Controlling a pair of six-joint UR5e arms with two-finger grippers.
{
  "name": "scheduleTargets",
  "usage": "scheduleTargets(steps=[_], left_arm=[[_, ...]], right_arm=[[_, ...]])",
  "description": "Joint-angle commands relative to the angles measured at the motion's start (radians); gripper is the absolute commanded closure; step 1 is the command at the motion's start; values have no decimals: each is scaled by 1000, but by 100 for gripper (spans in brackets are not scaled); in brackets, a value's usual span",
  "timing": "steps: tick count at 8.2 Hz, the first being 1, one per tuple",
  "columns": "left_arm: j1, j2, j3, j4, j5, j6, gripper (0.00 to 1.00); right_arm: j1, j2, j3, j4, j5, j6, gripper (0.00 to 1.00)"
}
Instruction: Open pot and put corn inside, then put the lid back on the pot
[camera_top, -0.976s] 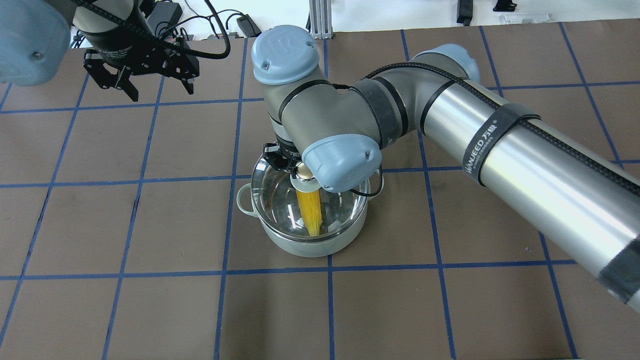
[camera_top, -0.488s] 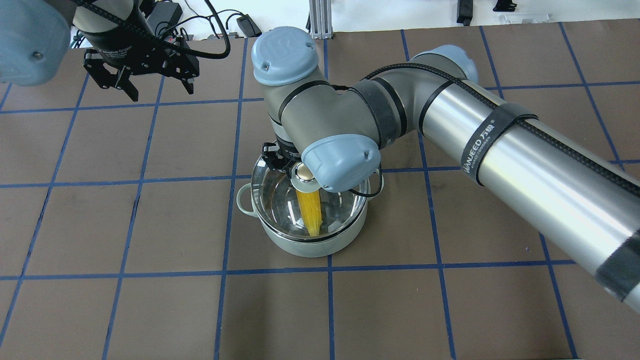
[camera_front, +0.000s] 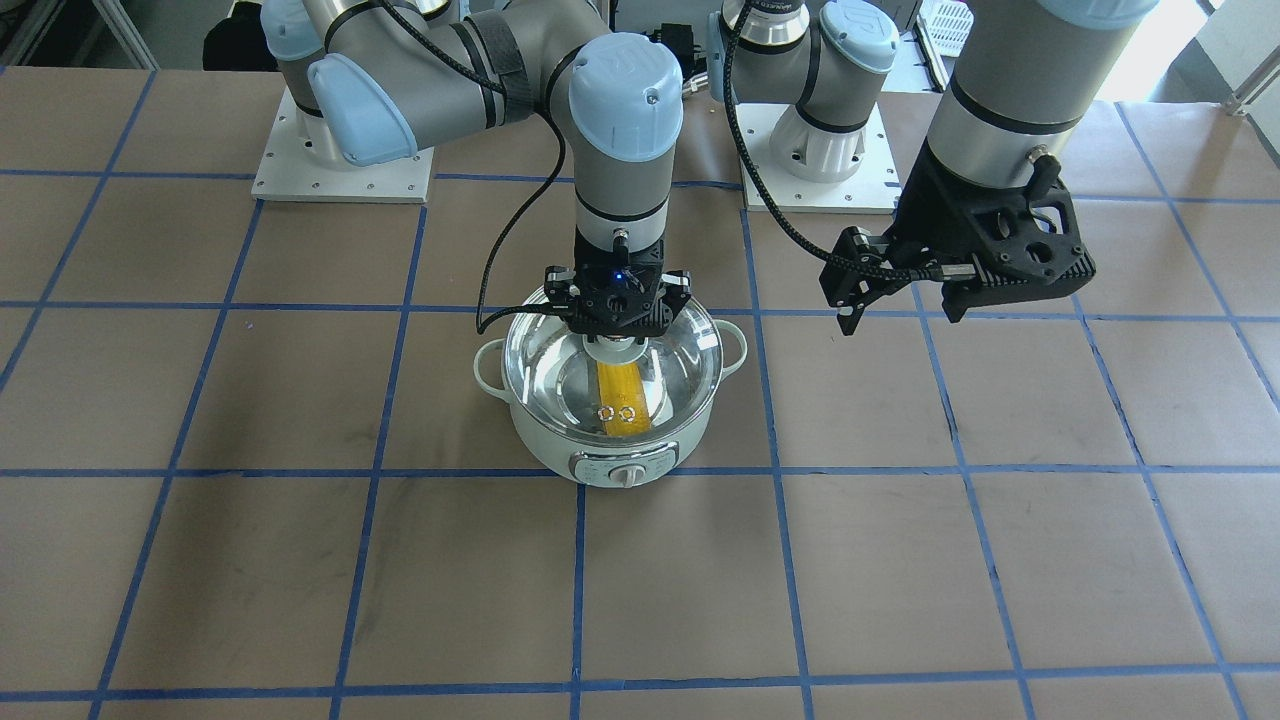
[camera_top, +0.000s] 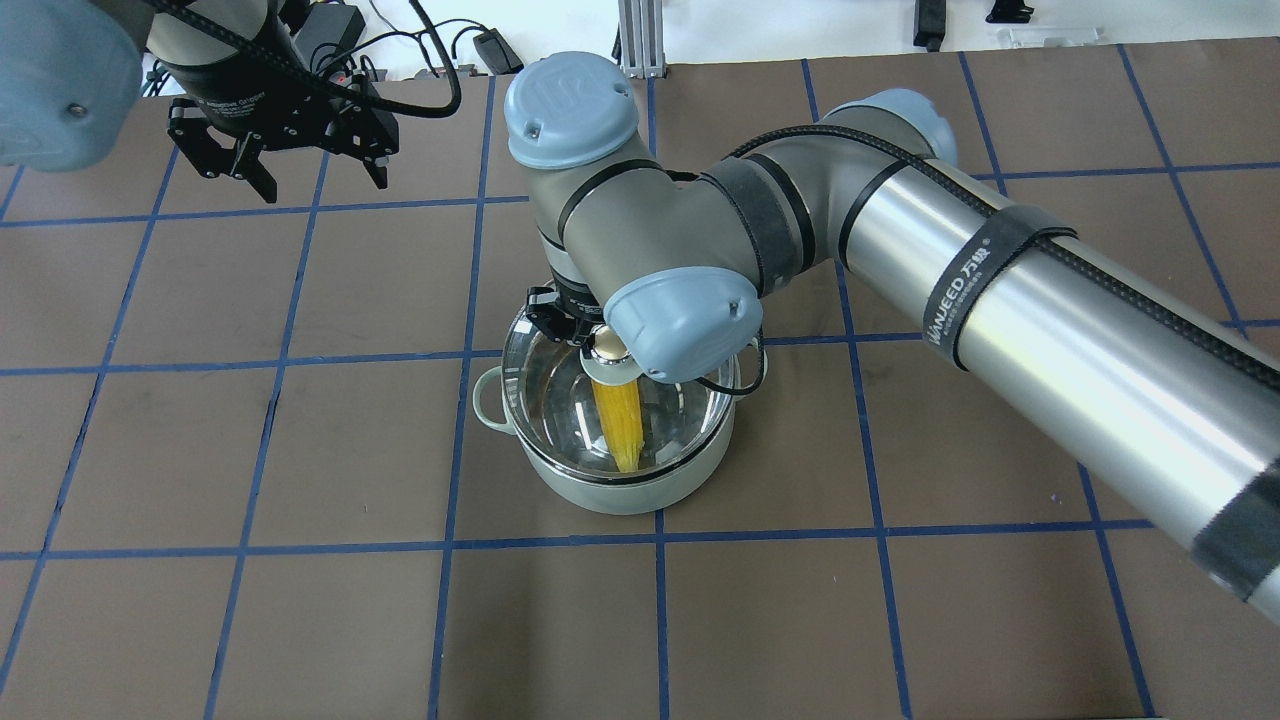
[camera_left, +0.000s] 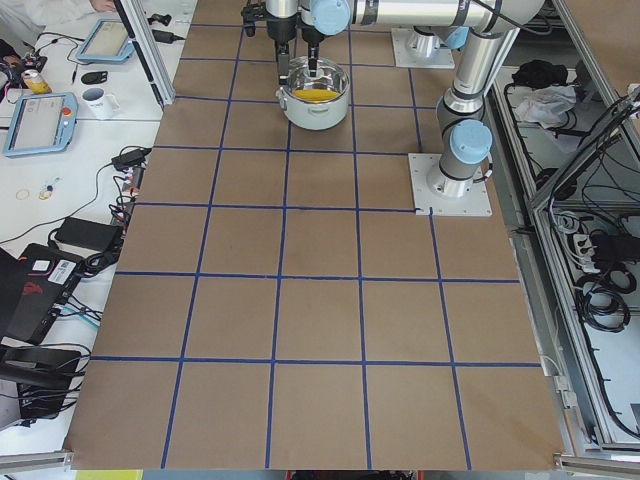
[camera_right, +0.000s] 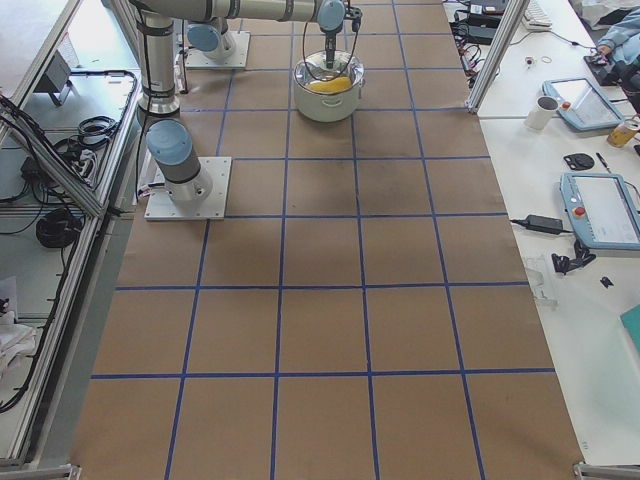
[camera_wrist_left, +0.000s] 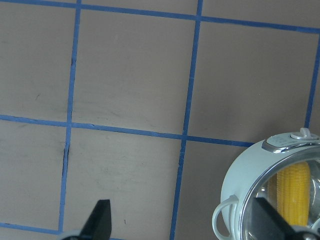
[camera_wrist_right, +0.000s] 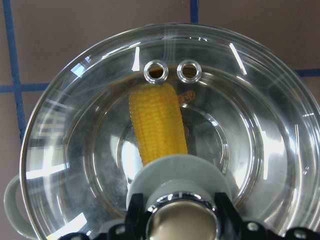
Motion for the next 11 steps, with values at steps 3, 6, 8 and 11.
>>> scheduleTargets(steps=[3, 6, 8, 11], left_arm=[[0, 0, 0, 0, 1, 1, 0], [0, 0, 0, 0, 1, 0, 0], [0, 0, 0, 0, 1, 0, 0], [0, 0, 0, 0, 1, 0, 0]], right_arm=[[-6, 0, -1, 4, 9, 2, 89], [-9, 0, -1, 12, 9, 4, 88], [-9, 0, -2, 12, 32, 13, 88], [-9, 0, -2, 14, 30, 13, 88]])
